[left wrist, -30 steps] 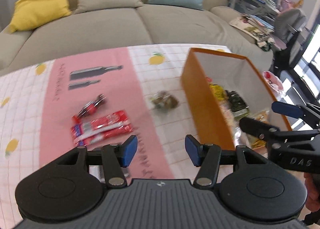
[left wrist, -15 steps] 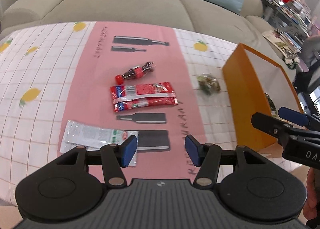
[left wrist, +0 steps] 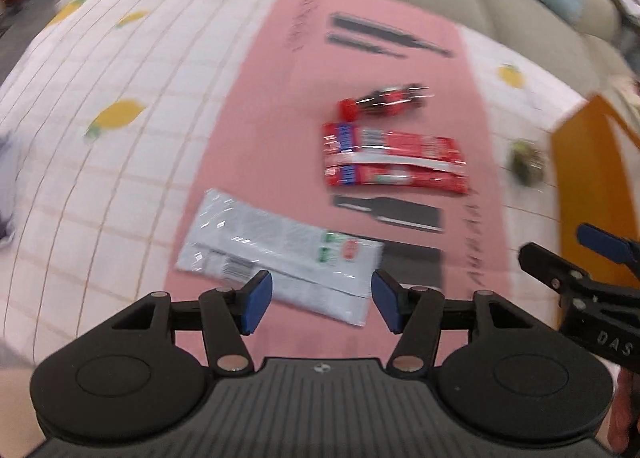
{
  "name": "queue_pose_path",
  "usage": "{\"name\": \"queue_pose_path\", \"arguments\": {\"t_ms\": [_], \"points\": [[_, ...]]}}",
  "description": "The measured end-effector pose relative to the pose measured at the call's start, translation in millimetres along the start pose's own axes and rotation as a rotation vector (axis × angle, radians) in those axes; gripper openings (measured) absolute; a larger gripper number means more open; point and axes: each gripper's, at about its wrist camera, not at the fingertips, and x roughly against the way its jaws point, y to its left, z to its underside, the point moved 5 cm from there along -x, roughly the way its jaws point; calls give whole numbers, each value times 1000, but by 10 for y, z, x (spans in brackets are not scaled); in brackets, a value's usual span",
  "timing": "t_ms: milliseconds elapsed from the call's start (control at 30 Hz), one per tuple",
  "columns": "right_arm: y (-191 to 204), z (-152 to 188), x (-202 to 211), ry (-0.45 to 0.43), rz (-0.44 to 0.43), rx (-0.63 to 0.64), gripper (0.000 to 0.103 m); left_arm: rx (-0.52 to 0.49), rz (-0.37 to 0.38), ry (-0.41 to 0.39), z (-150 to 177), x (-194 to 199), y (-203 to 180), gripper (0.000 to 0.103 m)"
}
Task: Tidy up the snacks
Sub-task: 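Grasp the white sachet with the left tool while the right tool approaches the red stick packs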
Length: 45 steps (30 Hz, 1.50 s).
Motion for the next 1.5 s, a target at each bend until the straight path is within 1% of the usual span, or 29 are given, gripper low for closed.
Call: {"name": "queue_pose_path", "arguments": {"t_ms": [67,200,300,367,400,500,567,600,700,733,800,933,967,1000,1033,1100,1133,1167,1200,1233,1300,1333,1367,1400,1433,1467,1500], "points": [[20,-20,-121,19,-7,22,82,83,-20,13,-24,-70,86,70],[61,-127,-400,41,-8,86,82,235,-22,30,-93,-172,236,71],[114,-197,-633,75,-4,164,84,309,-44,22,-192,-227,318,73],[151,-227,-776,97,-10,213,86,335,-51,18,-257,-268,344,74],[175,-242,-841,103,-14,241,86,342,-51,21,-289,-291,350,76],[224,-310,-960,110,-33,302,91,331,-70,9,-388,-330,337,80],[257,-358,-1016,110,-57,335,92,311,-81,4,-447,-355,307,80],[274,-379,-1042,109,-64,354,97,304,-78,6,-478,-378,293,81],[329,-435,-1114,95,-74,420,98,263,-82,4,-552,-423,248,81],[347,-451,-1150,95,-76,439,98,249,-72,3,-577,-441,234,79],[376,-493,-1214,93,-89,464,98,216,-58,0,-618,-470,208,66],[429,-543,-1325,89,-110,502,98,148,-19,12,-677,-535,135,56],[442,-549,-1347,90,-120,505,98,137,-2,13,-687,-554,106,50],[447,-551,-1371,97,-134,499,95,126,31,23,-699,-585,80,46],[453,-543,-1382,109,-152,487,92,117,49,22,-709,-592,57,45],[457,-509,-1412,146,-173,459,81,96,70,23,-722,-608,10,43],[460,-478,-1408,157,-175,447,79,88,86,23,-723,-616,-15,43],[446,-457,-1387,155,-175,424,75,81,97,23,-719,-619,-38,43],[429,-435,-1361,154,-173,400,69,73,106,25,-713,-619,-59,43],[415,-413,-1332,154,-169,382,66,64,121,29,-703,-620,-84,42],[380,-364,-1264,149,-143,348,47,55,164,42,-666,-623,-146,42],[357,-342,-1235,150,-128,325,44,52,176,44,-643,-616,-169,42],[338,-306,-1194,158,-114,294,31,48,179,40,-618,-599,-181,42],[312,-267,-1151,162,-97,263,14,42,171,29,-585,-569,-194,44],[286,-227,-1110,167,-78,234,7,37,157,17,-551,-533,-196,47],[257,-186,-1078,176,-54,206,0,34,146,4,-523,-490,-191,52],[222,-137,-1037,184,-41,164,0,34,134,-11,-494,-439,-179,56]]}}
